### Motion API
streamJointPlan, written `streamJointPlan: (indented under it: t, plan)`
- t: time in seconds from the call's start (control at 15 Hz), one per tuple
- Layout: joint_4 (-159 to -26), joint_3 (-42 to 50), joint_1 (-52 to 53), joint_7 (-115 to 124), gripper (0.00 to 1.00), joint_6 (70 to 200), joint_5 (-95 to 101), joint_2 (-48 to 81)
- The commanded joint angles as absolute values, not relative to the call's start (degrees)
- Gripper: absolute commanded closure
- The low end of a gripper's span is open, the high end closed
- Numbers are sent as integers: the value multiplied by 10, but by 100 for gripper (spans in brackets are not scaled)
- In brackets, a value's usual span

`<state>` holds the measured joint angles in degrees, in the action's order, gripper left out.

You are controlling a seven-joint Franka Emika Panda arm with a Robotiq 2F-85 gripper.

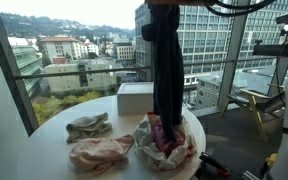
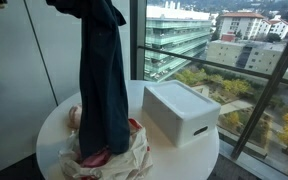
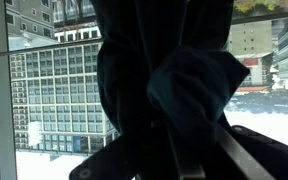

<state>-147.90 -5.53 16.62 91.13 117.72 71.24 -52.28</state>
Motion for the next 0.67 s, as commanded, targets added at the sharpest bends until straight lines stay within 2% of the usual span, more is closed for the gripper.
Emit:
streamJointPlan:
  t: [0.0,0.6]
  plan:
    - [-1470,-47,144,909,89,1227,719,-473]
    - [-1522,-44,122,862,89,1207,648,-490]
